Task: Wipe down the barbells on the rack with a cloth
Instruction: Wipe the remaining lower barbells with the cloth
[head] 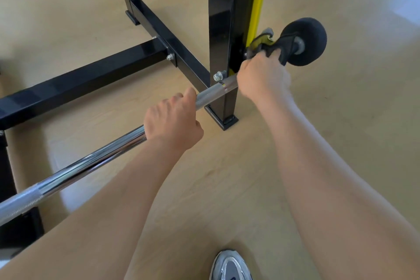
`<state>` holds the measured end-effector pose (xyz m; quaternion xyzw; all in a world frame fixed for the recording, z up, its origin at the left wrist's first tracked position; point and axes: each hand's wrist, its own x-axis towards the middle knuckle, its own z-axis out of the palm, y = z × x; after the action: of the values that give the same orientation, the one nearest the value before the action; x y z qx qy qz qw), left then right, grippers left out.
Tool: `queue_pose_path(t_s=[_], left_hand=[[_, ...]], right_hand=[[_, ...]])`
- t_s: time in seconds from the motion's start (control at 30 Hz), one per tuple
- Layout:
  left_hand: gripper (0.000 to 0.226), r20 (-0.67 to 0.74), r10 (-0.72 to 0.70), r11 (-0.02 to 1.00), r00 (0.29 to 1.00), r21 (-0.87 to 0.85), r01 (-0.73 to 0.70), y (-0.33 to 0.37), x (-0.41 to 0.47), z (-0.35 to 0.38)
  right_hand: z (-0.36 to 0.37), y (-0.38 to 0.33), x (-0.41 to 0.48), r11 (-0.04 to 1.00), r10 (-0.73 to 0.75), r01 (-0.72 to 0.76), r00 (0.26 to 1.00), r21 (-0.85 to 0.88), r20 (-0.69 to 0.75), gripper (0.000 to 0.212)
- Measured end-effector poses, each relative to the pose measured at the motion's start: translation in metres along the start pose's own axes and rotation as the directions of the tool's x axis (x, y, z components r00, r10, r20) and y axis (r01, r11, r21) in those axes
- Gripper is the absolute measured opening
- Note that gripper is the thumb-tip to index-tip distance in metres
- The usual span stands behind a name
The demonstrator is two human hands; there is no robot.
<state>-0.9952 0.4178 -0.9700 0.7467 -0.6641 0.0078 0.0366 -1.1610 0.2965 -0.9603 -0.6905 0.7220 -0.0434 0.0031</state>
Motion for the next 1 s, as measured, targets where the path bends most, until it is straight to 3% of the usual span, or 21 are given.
queue_pose_path(t_s=[0.13,0.2,0.27,0.37,0.4,0.47,0.57,0.67,0.77,0.87,0.93,1.0], left_hand=[[0.037,0.004,0.022,1.0,1.0,-0.011,-0.021,-0.001,0.001,-0.002],[0.037,0.007,0.034,0.999,0.999,-0.016,-0.034,-0.001,0.002,-0.002],[0.037,0.013,0.038,0.999,0.999,-0.026,-0.038,-0.002,0.003,-0.002],[0.04,0.028,0.038,0.998,0.999,-0.043,-0.037,-0.002,0.003,-0.002],[0.041,0.034,0.043,0.998,0.998,-0.044,-0.042,-0.003,0.003,-0.001],[0.04,0.042,0.043,0.998,0.998,-0.049,-0.041,-0.004,0.003,-0.002],[0.04,0.046,0.044,0.996,0.998,-0.074,-0.041,-0.005,0.002,-0.003],[0.035,0.001,0.064,0.991,0.998,-0.119,-0.063,-0.007,-0.001,-0.002],[0.029,-0.085,0.06,0.986,0.995,-0.152,-0.073,-0.015,-0.012,-0.003],[0.017,-0.123,-0.023,0.996,0.992,-0.088,0.013,-0.041,-0.036,0.001],[0.012,-0.113,-0.094,0.995,0.989,0.013,0.096,-0.062,-0.054,0.004],[0.017,-0.077,-0.129,0.99,0.989,0.041,0.133,-0.069,-0.06,0.005]], right_hand=[[-0.018,0.023,0.039,0.999,0.036,-0.03,0.984,-0.035,0.176,0.055],[-0.028,0.023,0.04,0.999,0.031,-0.035,0.989,0.03,0.144,0.035],[-0.034,0.012,0.027,0.992,0.008,-0.025,0.991,0.125,0.131,0.029],[-0.018,-0.016,-0.004,0.979,0.096,-0.095,0.995,0.181,0.003,0.037],[-0.013,-0.023,-0.017,0.988,0.1,-0.093,0.994,0.126,-0.049,0.041],[-0.004,-0.026,-0.037,0.999,0.014,-0.008,0.985,0.035,-0.172,0.032],[0.0,-0.029,-0.057,0.973,-0.138,0.179,0.957,0.148,-0.254,0.023],[0.015,-0.061,-0.098,0.834,-0.312,0.419,0.895,0.359,-0.319,0.023],[0.01,-0.054,-0.103,0.713,-0.361,0.493,0.868,0.499,-0.342,0.022],[-0.008,-0.03,-0.082,0.8,-0.358,0.441,0.895,0.406,-0.267,0.03],[-0.009,-0.023,-0.066,0.894,-0.228,0.294,0.949,0.34,-0.219,0.04],[-0.009,-0.036,-0.075,0.9,-0.14,0.226,0.959,0.371,-0.245,0.033]])
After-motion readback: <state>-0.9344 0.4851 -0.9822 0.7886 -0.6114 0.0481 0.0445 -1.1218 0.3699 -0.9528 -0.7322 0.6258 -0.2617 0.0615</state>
